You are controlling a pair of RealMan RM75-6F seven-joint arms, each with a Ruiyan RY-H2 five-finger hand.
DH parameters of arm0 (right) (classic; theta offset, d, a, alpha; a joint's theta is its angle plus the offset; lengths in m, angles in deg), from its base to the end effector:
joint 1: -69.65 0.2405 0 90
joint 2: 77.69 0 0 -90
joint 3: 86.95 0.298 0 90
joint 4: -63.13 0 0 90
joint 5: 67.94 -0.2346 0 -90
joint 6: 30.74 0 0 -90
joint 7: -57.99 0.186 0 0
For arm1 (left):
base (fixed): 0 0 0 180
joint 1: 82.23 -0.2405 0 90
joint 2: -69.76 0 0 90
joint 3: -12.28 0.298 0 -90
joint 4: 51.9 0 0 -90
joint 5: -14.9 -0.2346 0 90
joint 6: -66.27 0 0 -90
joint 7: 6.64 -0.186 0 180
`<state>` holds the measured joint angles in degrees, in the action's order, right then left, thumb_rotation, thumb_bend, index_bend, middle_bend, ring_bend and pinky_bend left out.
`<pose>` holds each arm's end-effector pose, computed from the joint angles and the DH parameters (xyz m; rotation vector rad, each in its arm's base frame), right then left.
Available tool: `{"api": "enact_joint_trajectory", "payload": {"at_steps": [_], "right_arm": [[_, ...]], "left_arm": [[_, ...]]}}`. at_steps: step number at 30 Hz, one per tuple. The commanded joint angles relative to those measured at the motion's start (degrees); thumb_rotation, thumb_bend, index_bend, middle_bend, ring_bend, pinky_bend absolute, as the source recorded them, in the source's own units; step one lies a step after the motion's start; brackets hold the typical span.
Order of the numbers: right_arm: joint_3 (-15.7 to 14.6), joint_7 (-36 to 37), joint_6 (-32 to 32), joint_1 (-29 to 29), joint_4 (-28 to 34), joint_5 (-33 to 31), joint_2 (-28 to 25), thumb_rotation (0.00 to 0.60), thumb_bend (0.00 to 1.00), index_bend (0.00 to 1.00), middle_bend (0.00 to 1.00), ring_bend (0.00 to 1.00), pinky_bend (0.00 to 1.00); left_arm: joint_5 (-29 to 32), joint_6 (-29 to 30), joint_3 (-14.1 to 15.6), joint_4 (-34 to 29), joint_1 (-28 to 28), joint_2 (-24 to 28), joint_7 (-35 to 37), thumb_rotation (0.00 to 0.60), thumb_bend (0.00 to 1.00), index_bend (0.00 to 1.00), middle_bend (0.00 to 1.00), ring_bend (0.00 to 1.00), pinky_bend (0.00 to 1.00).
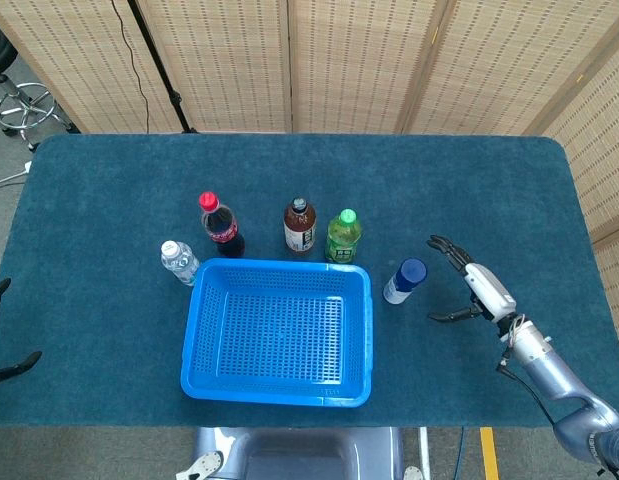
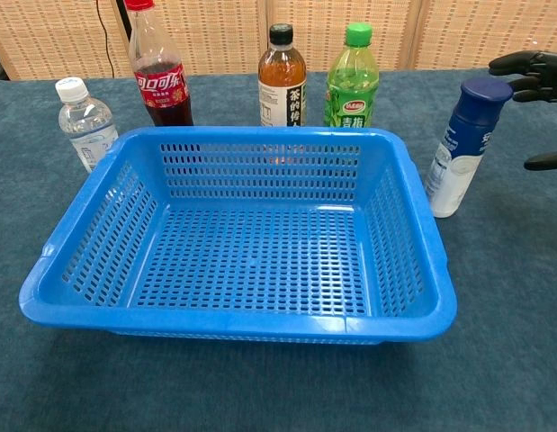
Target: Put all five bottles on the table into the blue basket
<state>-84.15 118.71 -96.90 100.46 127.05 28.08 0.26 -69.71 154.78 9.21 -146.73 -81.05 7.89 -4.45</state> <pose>-0.3073 -0.3963 0.0564 1.5926 -1.5643 1.4335 -0.3646 0.2053 0.1770 -1.2793 -0.9320 -0.9195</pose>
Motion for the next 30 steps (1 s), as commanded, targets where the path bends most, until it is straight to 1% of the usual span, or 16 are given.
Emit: {"api": "enact_joint_trajectory", "payload": {"at_steps": [1, 10, 13, 14, 16, 18, 19, 21, 23, 24, 25, 27, 30], "right_arm": [[0.03, 0.55, 0.68, 0.77, -0.53, -0.5, 0.63, 0.6, 0.0, 0.0, 0.0, 0.0, 0.0], [0.24, 5.3, 5.02, 4.4, -2.11, -2.69, 3.17, 0.6, 0.0, 0.0, 0.0, 0.0, 0.0], [0.37, 4.85, 5.81, 4.88, -3.12, -3.59, 4.41, 0.6, 0.0, 0.0, 0.0, 0.0, 0.04], [0.42, 4.53, 6.05, 5.0, -3.43, -3.9, 4.86, 0.6, 0.0, 0.02, 0.01, 0.01, 0.07], [0.62, 3.85, 6.21, 5.09, -3.98, -4.57, 5.65, 0.6, 0.0, 0.08, 0.08, 0.06, 0.14], [0.99, 2.7, 6.35, 5.17, -4.6, -5.39, 6.62, 0.6, 0.0, 0.22, 0.2, 0.19, 0.26], [1.19, 2.03, 6.38, 5.15, -4.81, -5.85, 7.1, 0.6, 0.0, 0.27, 0.25, 0.23, 0.3], [1.63, 0.77, 6.27, 4.97, -5.01, -6.81, 7.88, 0.6, 0.0, 0.39, 0.36, 0.34, 0.41], [1.96, -0.28, 6.05, 4.77, -4.97, -7.55, 8.37, 0.6, 0.0, 0.47, 0.43, 0.41, 0.49], [2.11, -0.76, 5.96, 4.68, -4.88, -7.86, 8.53, 0.6, 0.02, 0.51, 0.47, 0.45, 0.52], [2.26, -1.18, 5.76, 4.57, -4.77, -8.13, 8.64, 0.6, 0.04, 0.54, 0.49, 0.48, 0.55], [2.46, -1.97, 5.31, 4.29, -4.44, -8.54, 8.7, 0.6, 0.12, 0.58, 0.54, 0.52, 0.59], [2.61, -2.88, 3.5, 3.56, -3.04, -8.46, 7.79, 0.6, 0.16, 0.59, 0.56, 0.54, 0.61]], "left_arm": [[0.14, -0.08, -0.03, -0.08, 0.03, -0.1, -0.26, 0.6, 0.02, 0.0, 0.0, 0.0, 0.0], [0.66, -0.42, -0.14, -0.34, 0.19, -0.6, -1.38, 0.6, 0.02, 0.0, 0.0, 0.0, 0.0], [1.02, -0.45, -0.33, -0.37, 0.23, -0.74, -1.57, 0.6, 0.02, 0.0, 0.0, 0.0, 0.0], [1.13, -0.51, -0.37, -0.37, 0.26, -0.78, -1.67, 0.6, 0.02, 0.0, 0.0, 0.0, 0.0], [1.22, -0.59, -0.4, -0.44, 0.3, -0.81, -1.84, 0.6, 0.02, 0.0, 0.0, 0.0, 0.0], [1.29, -0.64, -0.41, -0.49, 0.32, -0.83, -2.0, 0.6, 0.02, 0.0, 0.0, 0.0, 0.0], [1.29, -0.66, -0.4, -0.53, 0.33, -0.83, -2.02, 0.6, 0.02, 0.0, 0.0, 0.0, 0.0], [1.3, -0.66, -0.4, -0.55, 0.32, -0.82, -2.07, 0.6, 0.02, 0.0, 0.0, 0.0, 0.0], [1.3, -0.68, -0.39, -0.54, 0.32, -0.81, -2.03, 0.6, 0.02, 0.0, 0.0, 0.0, 0.0], [1.34, -0.7, -0.4, -0.53, 0.32, -0.78, -1.97, 0.6, 0.02, 0.0, 0.0, 0.0, 0.0], [1.4, -0.71, -0.43, -0.54, 0.32, -0.76, -1.92, 0.6, 0.02, 0.0, 0.0, 0.0, 0.0], [1.48, -0.72, -0.47, -0.55, 0.32, -0.7, -1.77, 0.6, 0.02, 0.0, 0.0, 0.0, 0.0], [1.39, -0.59, -0.45, -0.56, 0.22, -0.53, -1.28, 0.6, 0.02, 0.0, 0.0, 0.0, 0.0]]}}
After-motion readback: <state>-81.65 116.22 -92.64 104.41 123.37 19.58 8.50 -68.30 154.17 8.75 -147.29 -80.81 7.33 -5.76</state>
